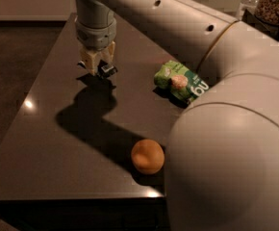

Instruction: Move rxbar chocolate near orange

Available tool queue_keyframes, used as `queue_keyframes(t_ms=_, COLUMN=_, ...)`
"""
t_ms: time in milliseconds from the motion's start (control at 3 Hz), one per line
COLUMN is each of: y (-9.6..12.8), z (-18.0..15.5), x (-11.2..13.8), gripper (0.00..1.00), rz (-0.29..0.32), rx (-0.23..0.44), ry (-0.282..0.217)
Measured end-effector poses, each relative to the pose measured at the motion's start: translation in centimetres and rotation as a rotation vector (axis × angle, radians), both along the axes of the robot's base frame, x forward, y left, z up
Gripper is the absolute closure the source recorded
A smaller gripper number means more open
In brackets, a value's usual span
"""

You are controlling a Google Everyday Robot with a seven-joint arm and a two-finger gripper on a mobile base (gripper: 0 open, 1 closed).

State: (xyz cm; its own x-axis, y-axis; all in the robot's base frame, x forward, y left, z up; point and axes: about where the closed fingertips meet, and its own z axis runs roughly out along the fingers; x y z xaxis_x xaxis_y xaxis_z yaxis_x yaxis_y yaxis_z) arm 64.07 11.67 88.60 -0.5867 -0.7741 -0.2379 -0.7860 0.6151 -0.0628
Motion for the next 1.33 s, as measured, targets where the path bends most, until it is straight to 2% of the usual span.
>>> queue_keyframes(t_ms=667, y=-6.8, z=1.0, x=-5.5, gripper=1.00, rz=-0.060, rx=-0.010, ry=0.031)
queue_keyframes(t_ms=1333, y=-11.2, z=0.7, x=-11.4, gripper=1.00, rz=-0.131, rx=-0.024, ry=0.079)
